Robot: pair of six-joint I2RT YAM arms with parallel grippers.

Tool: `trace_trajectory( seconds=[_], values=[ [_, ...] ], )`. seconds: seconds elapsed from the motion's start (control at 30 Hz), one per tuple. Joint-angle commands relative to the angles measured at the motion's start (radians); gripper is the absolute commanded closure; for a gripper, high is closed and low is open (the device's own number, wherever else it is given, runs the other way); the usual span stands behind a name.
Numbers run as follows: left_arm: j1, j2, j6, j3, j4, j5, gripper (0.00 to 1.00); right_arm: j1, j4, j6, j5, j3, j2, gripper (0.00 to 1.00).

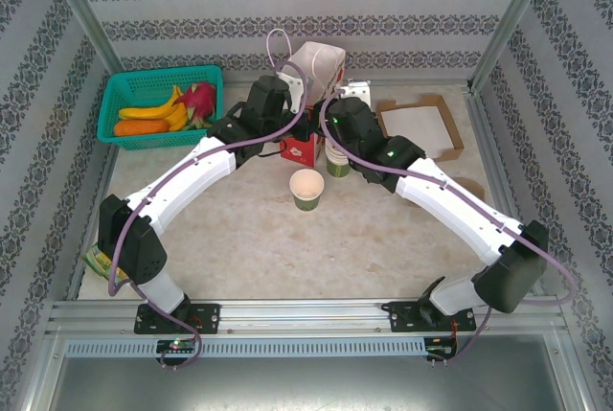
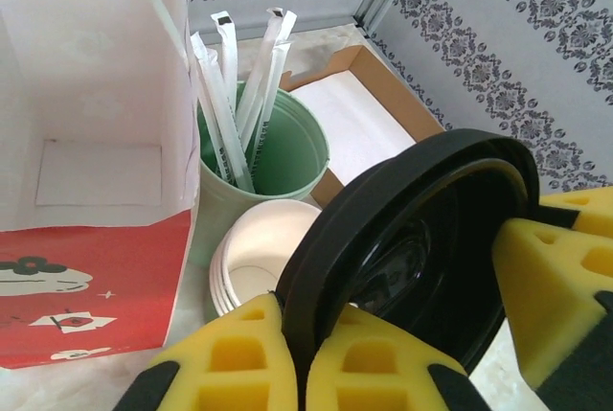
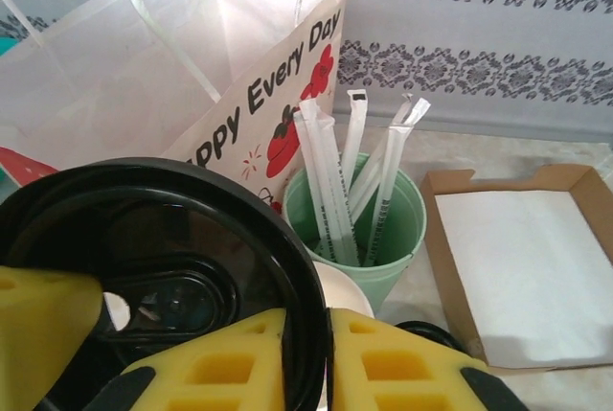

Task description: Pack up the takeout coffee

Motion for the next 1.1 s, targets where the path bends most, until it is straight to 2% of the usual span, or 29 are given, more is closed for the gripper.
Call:
trace_trajectory(
  seconds=[0.0, 0.03, 0.1, 0.17, 0.2, 0.23, 0.33, 0.4, 0.5, 0.6, 0.73, 0.8, 0.93, 1.07],
  values=[
    [-0.017, 0.009, 0.028, 0.031, 0.001, 0.018, 1.00, -0.016, 0.059, 0.042, -0.126, -0.007, -0.065, 0.78],
    [-0.017, 0.009, 0.030, 0.032, 0.004, 0.014, 1.00, -0.025, 0.074, 0.050, -0.162, -0.017, -0.080, 0.74],
    [-0.017, 0.007, 0.049, 0.030, 0.010, -0.004, 1.00, -0.066, 0.093, 0.106, -0.273, -0.041, -0.115, 0.61],
    [-0.016, -0.004, 0.086, 0.017, 0.035, -0.033, 1.00, -0.116, 0.093, 0.193, -0.381, -0.058, -0.143, 0.40],
    [-0.017, -0.015, 0.119, -0.002, 0.071, -0.048, 1.00, -0.146, 0.094, 0.254, -0.444, -0.064, -0.156, 0.26],
    [-0.017, -0.030, 0.157, -0.028, 0.114, -0.055, 1.00, -0.174, 0.101, 0.327, -0.495, -0.071, -0.166, 0.18],
    [-0.017, -0.087, 0.322, -0.154, 0.335, -0.095, 1.00, -0.235, 0.241, 0.574, -0.685, -0.145, -0.212, 0.02],
    [-0.017, -0.113, 0.467, -0.225, 0.493, -0.127, 1.00, -0.251, 0.328, 0.703, -0.755, -0.185, -0.240, 0.02],
    [-0.017, -0.125, 0.672, -0.287, 0.676, -0.159, 1.00, -0.286, 0.359, 0.842, -0.847, -0.191, -0.262, 0.02],
    [-0.017, -0.124, 0.820, -0.362, 0.903, -0.157, 1.00, -0.325, 0.372, 0.958, -0.930, -0.180, -0.277, 0.02],
    [-0.028, -0.112, 1.064, -0.394, 1.040, -0.107, 1.00, -0.363, 0.384, 1.110, -1.040, -0.169, -0.275, 0.02],
    [-0.040, -0.090, 1.205, -0.415, 1.148, -0.123, 1.00, -0.371, 0.409, 1.177, -1.072, -0.175, -0.274, 0.02],
    [-0.043, -0.047, 1.384, -0.419, 1.324, -0.145, 1.00, -0.383, 0.465, 1.265, -1.094, -0.194, -0.275, 0.02],
    [-0.043, -0.004, 1.496, -0.419, 1.482, -0.126, 1.00, -0.382, 0.595, 1.365, -1.098, -0.236, -0.264, 0.05]
  ],
)
